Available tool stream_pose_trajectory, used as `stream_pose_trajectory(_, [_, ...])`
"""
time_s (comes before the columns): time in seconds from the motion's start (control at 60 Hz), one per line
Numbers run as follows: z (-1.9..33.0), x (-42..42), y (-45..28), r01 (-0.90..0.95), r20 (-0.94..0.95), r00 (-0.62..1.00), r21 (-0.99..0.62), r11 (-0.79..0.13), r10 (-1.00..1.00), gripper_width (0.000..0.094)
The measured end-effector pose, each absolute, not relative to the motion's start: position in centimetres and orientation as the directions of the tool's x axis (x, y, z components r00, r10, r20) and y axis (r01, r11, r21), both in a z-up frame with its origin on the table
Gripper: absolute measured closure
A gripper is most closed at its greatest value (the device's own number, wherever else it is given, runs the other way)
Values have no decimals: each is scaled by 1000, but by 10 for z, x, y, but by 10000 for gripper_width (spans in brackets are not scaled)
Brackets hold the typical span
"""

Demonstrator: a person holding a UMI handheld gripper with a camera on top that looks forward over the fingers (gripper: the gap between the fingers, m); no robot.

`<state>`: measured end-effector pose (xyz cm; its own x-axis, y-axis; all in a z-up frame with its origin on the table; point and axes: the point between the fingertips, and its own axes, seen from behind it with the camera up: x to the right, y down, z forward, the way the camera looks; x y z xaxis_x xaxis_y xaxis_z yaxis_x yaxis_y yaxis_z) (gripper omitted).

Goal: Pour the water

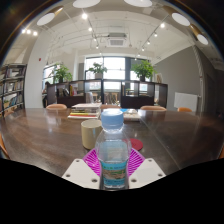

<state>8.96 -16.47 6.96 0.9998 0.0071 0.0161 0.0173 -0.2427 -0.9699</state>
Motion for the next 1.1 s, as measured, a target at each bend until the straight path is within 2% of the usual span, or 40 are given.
stream_pose_trajectory(0.183, [71,105,-159,79,84,996,-940,-332,-1,656])
stream_pose_trajectory(0.367, [88,155,-125,374,408,913,-822,-429,12,656])
stream_pose_trajectory(0.467, [110,167,-96,571,608,791,-697,-434,66,658])
stream_pose_trajectory(0.583, [134,160,-61,760,780,608,-521,-388,145,655])
stream_pose_trajectory(0.667, [142,159,-40,874,882,423,-336,-350,209,639])
stream_pose_trajectory(0.75, [138,147,-28,944,931,229,-142,-298,283,640])
stream_pose_trajectory(0.917, [135,124,-6,972,936,-109,171,-162,336,641])
stream_pose_trajectory(1.1, [135,105,8,888,850,-422,458,-45,314,639])
